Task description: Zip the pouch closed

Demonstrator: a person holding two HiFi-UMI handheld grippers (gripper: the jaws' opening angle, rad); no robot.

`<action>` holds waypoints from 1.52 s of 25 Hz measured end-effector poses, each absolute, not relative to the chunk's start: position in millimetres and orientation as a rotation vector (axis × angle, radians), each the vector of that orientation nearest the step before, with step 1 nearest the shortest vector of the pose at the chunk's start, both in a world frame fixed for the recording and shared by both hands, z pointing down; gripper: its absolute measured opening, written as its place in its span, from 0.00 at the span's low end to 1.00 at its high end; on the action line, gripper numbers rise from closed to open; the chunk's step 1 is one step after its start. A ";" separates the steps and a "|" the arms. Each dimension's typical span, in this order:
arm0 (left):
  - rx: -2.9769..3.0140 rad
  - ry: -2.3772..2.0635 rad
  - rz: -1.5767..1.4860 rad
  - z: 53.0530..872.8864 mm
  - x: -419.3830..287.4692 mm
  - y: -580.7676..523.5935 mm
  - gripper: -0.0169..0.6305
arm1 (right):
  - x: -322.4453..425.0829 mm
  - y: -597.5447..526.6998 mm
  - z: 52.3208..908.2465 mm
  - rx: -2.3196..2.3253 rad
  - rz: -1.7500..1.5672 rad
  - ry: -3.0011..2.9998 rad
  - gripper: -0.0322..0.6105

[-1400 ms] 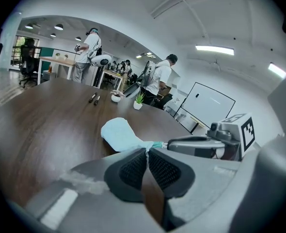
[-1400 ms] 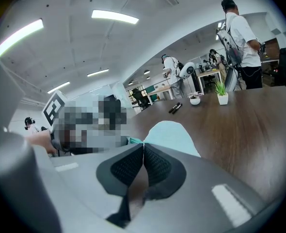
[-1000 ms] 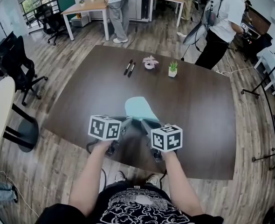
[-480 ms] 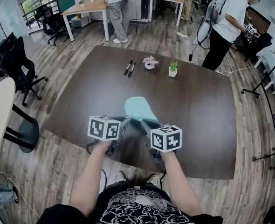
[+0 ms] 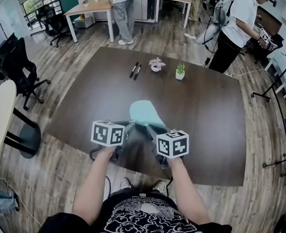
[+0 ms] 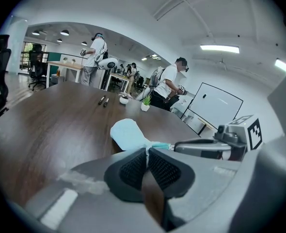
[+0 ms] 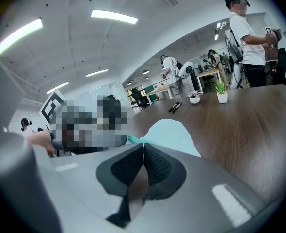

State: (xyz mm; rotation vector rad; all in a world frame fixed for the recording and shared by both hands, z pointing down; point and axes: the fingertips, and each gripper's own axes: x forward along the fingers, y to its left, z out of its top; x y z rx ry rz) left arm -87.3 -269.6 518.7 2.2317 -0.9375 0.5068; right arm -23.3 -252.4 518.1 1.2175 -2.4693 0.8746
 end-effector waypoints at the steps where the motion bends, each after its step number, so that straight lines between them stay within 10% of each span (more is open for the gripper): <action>1: 2.226 -0.940 0.506 520.2 -88.0 -269.6 0.06 | -24.0 -252.4 517.9 1.214 0.873 -2.471 0.06; 38: 2.162 -1.065 0.475 527.0 -116.0 -276.1 0.06 | -16.9 -251.2 525.1 1.241 0.862 -2.433 0.06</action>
